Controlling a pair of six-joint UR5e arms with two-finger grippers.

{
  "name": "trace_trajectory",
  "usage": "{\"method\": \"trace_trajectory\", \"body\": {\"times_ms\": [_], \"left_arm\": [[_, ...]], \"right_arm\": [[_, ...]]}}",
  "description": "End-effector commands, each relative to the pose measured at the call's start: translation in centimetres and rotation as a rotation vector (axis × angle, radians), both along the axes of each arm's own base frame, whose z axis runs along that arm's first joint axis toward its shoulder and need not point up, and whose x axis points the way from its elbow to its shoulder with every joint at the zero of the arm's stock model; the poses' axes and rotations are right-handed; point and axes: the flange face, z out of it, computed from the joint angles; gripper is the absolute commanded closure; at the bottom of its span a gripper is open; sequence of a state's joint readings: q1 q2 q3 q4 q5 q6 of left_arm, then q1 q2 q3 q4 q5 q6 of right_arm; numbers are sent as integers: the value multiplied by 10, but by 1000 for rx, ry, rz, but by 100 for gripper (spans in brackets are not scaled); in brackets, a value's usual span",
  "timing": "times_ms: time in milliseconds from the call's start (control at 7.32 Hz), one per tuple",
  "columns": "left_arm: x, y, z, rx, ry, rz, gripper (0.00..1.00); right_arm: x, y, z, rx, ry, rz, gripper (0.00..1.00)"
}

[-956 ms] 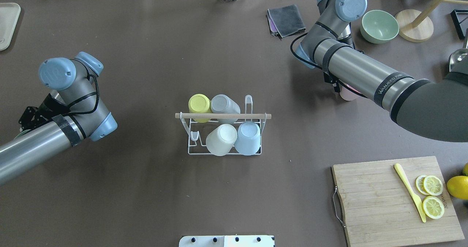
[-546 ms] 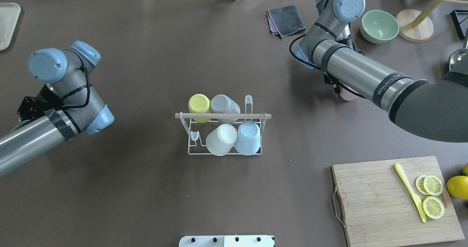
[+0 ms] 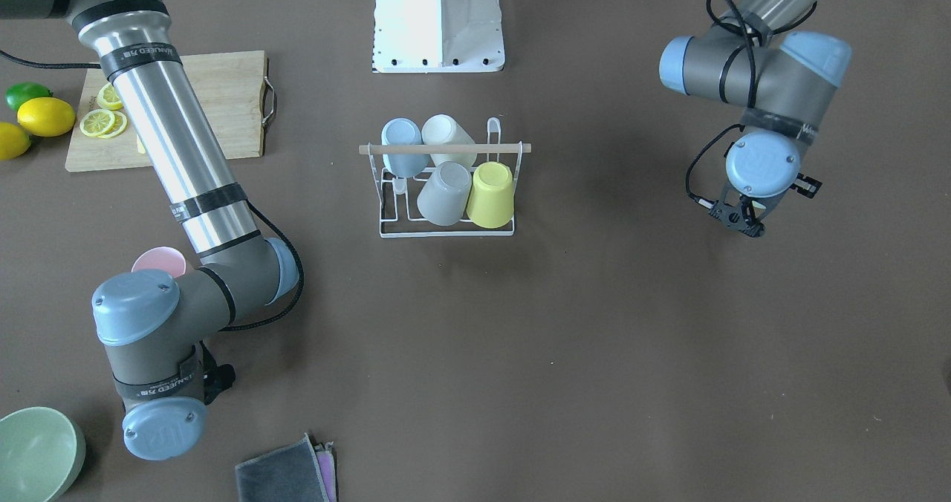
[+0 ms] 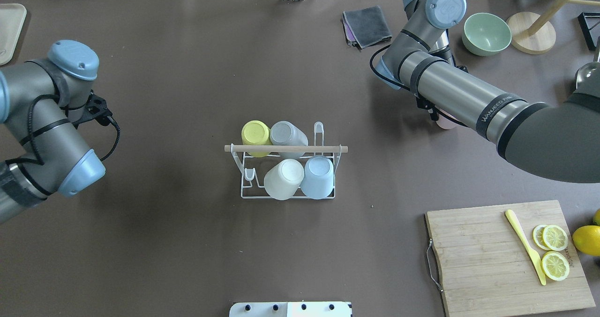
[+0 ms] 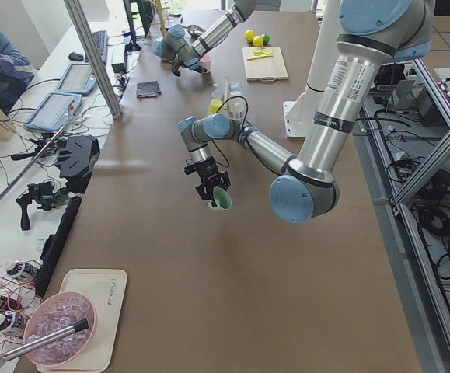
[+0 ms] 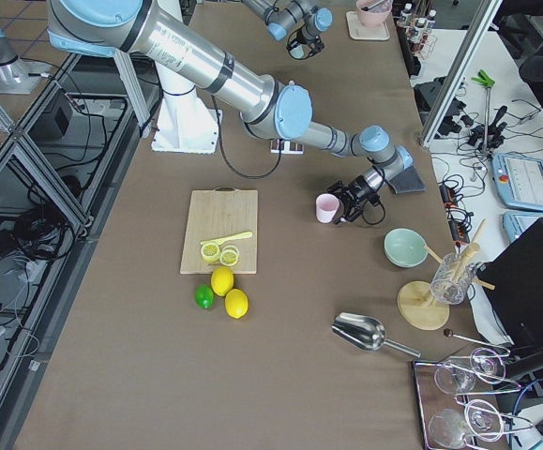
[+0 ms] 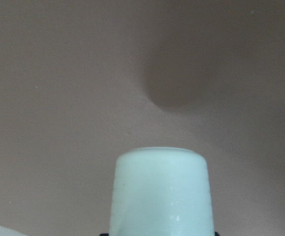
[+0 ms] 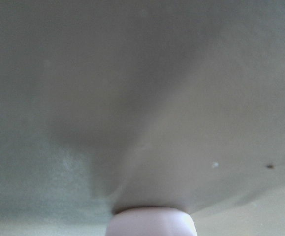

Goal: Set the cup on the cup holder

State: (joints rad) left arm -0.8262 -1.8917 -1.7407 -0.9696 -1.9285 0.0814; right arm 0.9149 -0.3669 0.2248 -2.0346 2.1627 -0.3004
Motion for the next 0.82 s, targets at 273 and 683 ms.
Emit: {"method": "trace_trajectory", "body": {"times_ms": [273,683], "left_arm": [[-14,25,-63,209,390,-394,89],[-21,33,-95,352,652,-455,86]], "right_arm": [[-2,0,-2,3,1,-1,6],[-5,2,-5,-4,4,5,7]]}}
